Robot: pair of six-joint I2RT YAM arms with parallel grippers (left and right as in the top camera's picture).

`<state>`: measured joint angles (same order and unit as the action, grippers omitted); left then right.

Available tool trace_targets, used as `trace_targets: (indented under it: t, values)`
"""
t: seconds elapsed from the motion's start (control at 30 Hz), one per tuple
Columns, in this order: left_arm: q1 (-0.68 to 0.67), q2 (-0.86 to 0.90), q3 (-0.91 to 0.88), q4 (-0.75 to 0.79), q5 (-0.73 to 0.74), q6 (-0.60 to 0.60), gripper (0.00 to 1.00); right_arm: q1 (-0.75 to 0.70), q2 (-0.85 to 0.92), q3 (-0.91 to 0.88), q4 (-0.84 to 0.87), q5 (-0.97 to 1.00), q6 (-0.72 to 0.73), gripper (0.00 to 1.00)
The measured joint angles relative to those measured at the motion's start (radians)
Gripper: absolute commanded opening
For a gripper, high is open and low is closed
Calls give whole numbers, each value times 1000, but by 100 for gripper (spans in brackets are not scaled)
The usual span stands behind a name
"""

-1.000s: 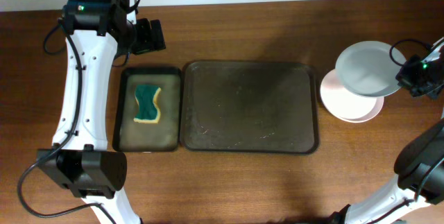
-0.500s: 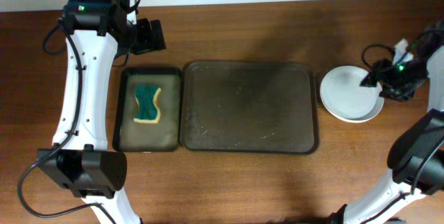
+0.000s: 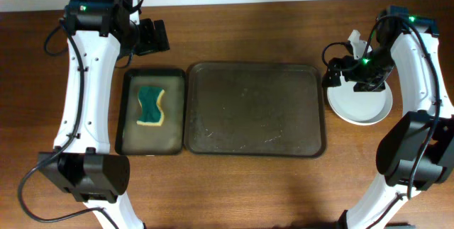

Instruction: Clean dirty plates on tray and stack at the side

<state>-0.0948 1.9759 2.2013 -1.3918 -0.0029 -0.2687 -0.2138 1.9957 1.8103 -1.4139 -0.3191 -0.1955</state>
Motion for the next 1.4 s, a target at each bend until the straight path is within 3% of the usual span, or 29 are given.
trace_targets:
  t: [0.1, 0.2, 0.27, 0.43, 0.53, 0.67, 0.8, 0.87, 1.1, 1.27, 1.4]
  values:
    - [0, 0, 0, 0, 0, 0, 100, 1, -10, 0, 27, 8, -1, 98]
    - [0, 0, 0, 0, 0, 0, 99, 2, -159, -15, 142, 2, -4, 98]
    - [0, 0, 0, 0, 0, 0, 100, 5, -435, -6, 349, -42, -9, 98]
    - [0, 0, 0, 0, 0, 0, 100, 122, -871, -49, 615, 0, -17, 98]
    - [0, 0, 0, -3, 0, 0, 99, 188, -1195, -392, 856, 53, -18, 98]
    - [0, 0, 0, 0, 3, 0, 100, 196, -1677, -992, 1085, 68, -15, 98]
    - [0, 1, 0, 1, 3, 0, 99, 196, -1952, -1397, 1376, 68, -14, 98]
    - [0, 1, 0, -1, 4, 0, 99, 196, -1984, -1561, 1567, 69, -13, 98]
    - [0, 1, 0, 0, 4, 0, 99, 224, -1984, -1783, 1600, 162, 68, 98]
    - [0, 1, 0, 0, 4, 0, 100, 225, -1984, -1800, 1353, 188, 130, 98]
    - [0, 1, 0, 0, 4, 0, 99, 226, -1979, -1800, 1353, 188, 144, 98]
